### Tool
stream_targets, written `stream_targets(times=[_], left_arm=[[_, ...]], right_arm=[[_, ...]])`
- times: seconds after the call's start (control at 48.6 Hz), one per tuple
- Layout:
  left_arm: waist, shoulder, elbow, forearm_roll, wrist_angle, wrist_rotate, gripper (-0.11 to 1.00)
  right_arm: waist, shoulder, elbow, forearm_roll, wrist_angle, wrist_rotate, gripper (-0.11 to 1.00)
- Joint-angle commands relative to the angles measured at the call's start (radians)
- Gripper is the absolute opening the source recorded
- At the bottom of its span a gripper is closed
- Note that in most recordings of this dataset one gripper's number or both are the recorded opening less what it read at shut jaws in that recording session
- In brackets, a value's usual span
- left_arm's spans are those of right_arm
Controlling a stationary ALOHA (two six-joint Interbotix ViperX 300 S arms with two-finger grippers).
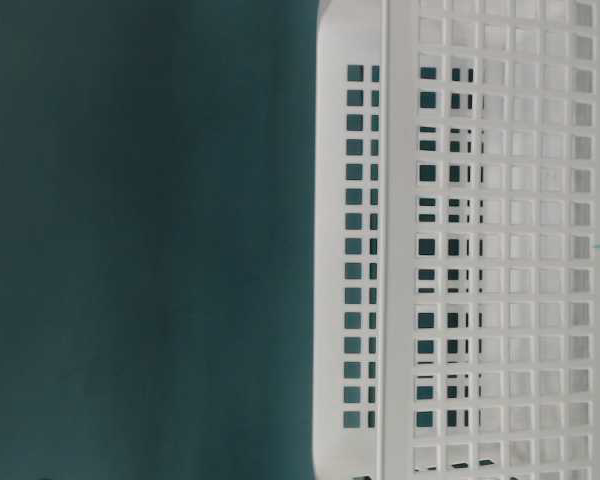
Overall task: Lift the white basket with both hands.
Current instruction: 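Move both grippers inward toward the left and right rims of the basket, then lower both open grippers over the basket's side rims and close them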
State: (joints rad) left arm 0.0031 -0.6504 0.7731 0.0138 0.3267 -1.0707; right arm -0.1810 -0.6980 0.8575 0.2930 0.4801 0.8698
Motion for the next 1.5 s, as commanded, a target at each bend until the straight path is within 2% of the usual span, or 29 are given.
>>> stream_targets(times=[0.0, 0.165, 0.267, 0.452, 0.555, 0.658, 0.74, 0.802, 0.905, 1.049, 1.131, 1.234, 1.296, 1.481], left_arm=[[0.008, 0.038, -0.044, 0.003, 0.064, -0.037, -0.03], [0.011, 0.094, -0.097, 0.003, 0.207, -0.115, -0.03], [0.009, 0.137, -0.143, 0.003, 0.314, -0.123, -0.03], [0.011, 0.239, -0.241, 0.002, 0.574, -0.123, -0.03], [0.012, 0.276, -0.275, 0.009, 0.644, -0.123, -0.03], [0.018, 0.288, -0.287, 0.012, 0.653, -0.120, -0.03], [0.021, 0.287, -0.285, 0.009, 0.657, -0.120, -0.03], [0.023, 0.287, -0.281, 0.009, 0.661, -0.121, -0.03], [0.035, 0.284, -0.281, 0.012, 0.664, -0.127, -0.03], [0.058, 0.288, -0.287, 0.012, 0.661, -0.120, -0.03], [0.063, 0.284, -0.282, 0.009, 0.658, -0.115, -0.01], [0.064, 0.276, -0.270, 0.009, 0.650, -0.115, 0.07], [0.064, 0.272, -0.261, 0.012, 0.646, -0.121, 0.16], [0.069, 0.284, -0.249, 0.009, 0.646, -0.163, 0.70]], right_arm=[[-0.009, 0.067, -0.067, 0.000, 0.115, 0.035, 0.00], [-0.009, 0.155, -0.150, -0.023, 0.348, 0.086, 0.00], [-0.012, 0.221, -0.210, -0.032, 0.480, 0.109, 0.00], [-0.011, 0.348, -0.319, -0.067, 0.658, 0.101, 0.00], [-0.011, 0.394, -0.371, -0.114, 0.683, 0.083, 0.00], [-0.011, 0.407, -0.388, -0.150, 0.670, 0.077, 0.01], [-0.014, 0.408, -0.385, -0.169, 0.670, 0.078, 0.06], [-0.020, 0.407, -0.383, -0.170, 0.680, 0.081, 0.13], [-0.029, 0.407, -0.383, -0.172, 0.687, 0.101, 0.35], [-0.038, 0.417, -0.382, -0.192, 0.683, 0.195, 0.76], [-0.028, 0.422, -0.374, -0.213, 0.675, 0.244, 0.90], [-0.012, 0.422, -0.357, -0.241, 0.634, 0.307, 0.89], [-0.005, 0.422, -0.347, -0.253, 0.598, 0.351, 0.88], [0.031, 0.422, -0.299, -0.301, 0.506, 0.468, 0.88]])
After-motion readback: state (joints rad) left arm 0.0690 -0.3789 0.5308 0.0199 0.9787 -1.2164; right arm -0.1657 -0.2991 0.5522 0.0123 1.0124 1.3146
